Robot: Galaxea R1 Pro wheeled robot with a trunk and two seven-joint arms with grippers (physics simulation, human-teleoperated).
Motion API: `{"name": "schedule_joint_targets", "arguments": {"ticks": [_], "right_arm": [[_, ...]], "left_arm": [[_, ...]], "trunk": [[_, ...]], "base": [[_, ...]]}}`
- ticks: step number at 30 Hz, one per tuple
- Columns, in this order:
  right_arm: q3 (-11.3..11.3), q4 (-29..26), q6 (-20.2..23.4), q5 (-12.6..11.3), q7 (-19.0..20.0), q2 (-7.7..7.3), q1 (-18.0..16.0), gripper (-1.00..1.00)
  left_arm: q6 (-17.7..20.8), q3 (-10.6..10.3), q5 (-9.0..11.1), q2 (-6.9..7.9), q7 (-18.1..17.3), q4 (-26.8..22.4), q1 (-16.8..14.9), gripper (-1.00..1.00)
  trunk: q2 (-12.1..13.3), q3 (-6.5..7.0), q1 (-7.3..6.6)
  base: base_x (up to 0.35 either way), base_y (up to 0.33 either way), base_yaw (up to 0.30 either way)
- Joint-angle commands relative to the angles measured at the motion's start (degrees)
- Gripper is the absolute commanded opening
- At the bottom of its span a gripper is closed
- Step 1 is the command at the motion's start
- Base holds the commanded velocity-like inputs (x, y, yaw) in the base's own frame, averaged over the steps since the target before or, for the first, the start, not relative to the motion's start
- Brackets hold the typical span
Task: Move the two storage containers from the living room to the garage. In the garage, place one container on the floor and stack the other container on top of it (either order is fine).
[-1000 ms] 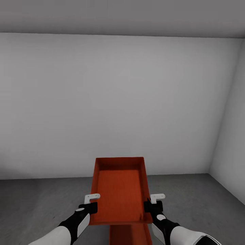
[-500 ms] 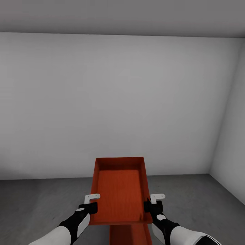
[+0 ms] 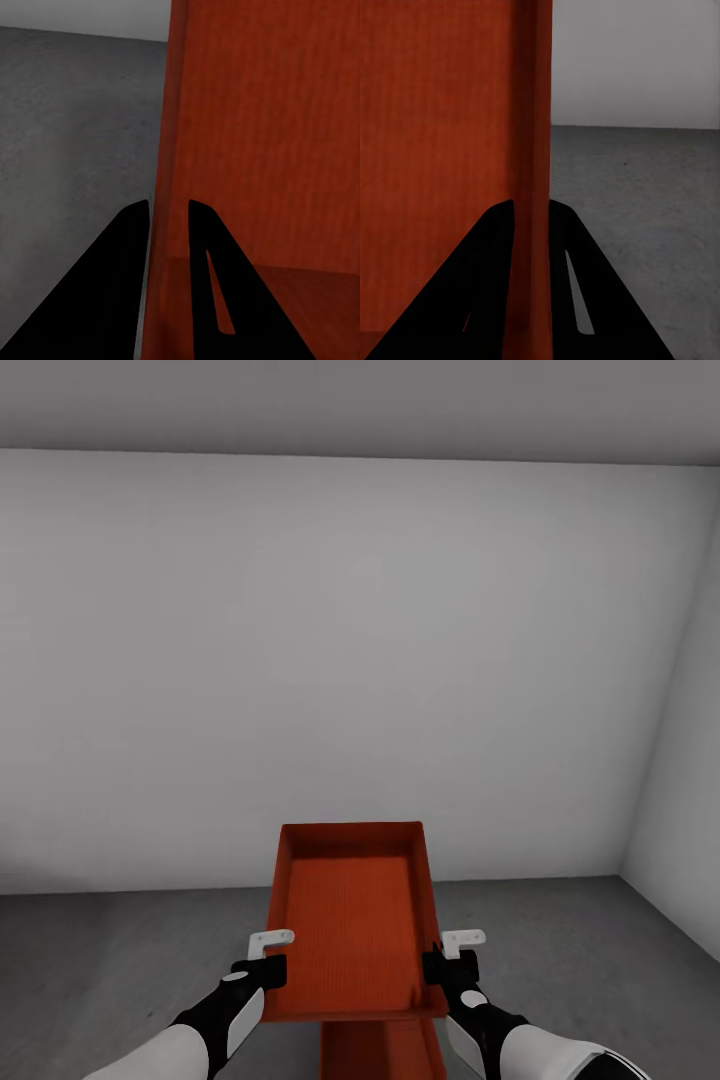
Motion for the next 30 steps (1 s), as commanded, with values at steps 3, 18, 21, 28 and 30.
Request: {"name": "schedule_joint_targets", "arguments": {"ticks": [3,18,21,28,30], "right_arm": [[-3.8,-0.1,0.2,0.8,0.1,0.04,0.0,-1.0],[-3.8,-0.1,0.2,0.8,0.1,0.04,0.0,-1.0],[-3.8,-0.1,0.2,0.8,0.1,0.04,0.0,-1.0],[-3.8,-0.1,0.2,0.8,0.1,0.04,0.0,-1.0],[-3.8,-0.1,0.2,0.8,0.1,0.04,0.0,-1.0]], "left_arm": [[0.2,0.9,-0.6,0.12,0.6,-0.3,0.0,-1.0],[0.2,0.9,-0.4,0.13,0.7,-0.4,0.0,-1.0],[0.2,0.9,-0.4,0.17,0.7,-0.4,0.0,-1.0],[0.2,0.9,-0.4,0.15,0.6,-0.4,0.0,-1.0],[0.2,0.9,-0.4,0.14,0.7,-0.4,0.0,-1.0]], "trunk": [[0.0,-0.01,0.01],[0.0,-0.01,0.01],[0.0,-0.01,0.01],[0.0,0.11,0.01],[0.0,0.19,0.01]], "base": [[0.003,0.0,0.0],[-0.085,-0.167,0.0],[-0.06,-0.122,0.0],[-0.009,-0.019,0.114],[-0.001,-0.002,0.229]]}}
